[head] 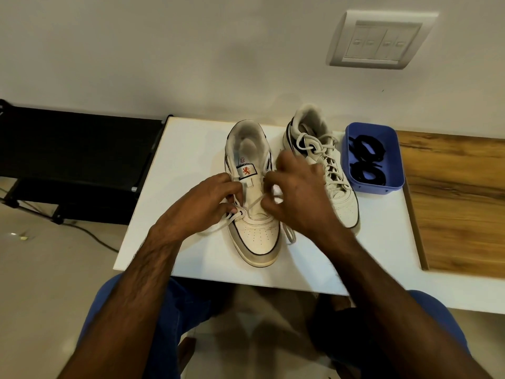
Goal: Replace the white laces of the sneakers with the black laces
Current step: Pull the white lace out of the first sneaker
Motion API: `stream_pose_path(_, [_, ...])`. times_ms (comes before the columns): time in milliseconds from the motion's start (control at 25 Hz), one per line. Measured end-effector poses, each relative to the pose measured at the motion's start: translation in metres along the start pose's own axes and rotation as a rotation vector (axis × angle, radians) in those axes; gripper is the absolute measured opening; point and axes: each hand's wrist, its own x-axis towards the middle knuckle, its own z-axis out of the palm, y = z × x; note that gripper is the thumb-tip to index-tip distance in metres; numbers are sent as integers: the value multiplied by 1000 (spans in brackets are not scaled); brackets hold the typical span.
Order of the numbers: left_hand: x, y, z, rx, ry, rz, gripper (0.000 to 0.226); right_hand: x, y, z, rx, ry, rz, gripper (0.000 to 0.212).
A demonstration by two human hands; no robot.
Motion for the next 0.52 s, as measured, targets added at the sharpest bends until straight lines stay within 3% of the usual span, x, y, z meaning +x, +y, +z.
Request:
stream_pose_path(120, [0,-1,0,-6,-5,5,19,-2,37,-25,63,167,226,13])
stream_pose_path(200, [0,-1,0,-7,-6,-5,19,-4,42,-28,72,155,279,15])
stream_pose_path(320, [0,0,0,-17,-6,5,20,-5,19,-17,133,33,96,26])
stream_pose_path(440, [-1,0,0,-13,7,6,20,-7,-8,4,62,-81,-123,19])
stream_pose_path(520, [0,0,1,-7,9,6,20,-9,-16,17,-8,-120,-138,15])
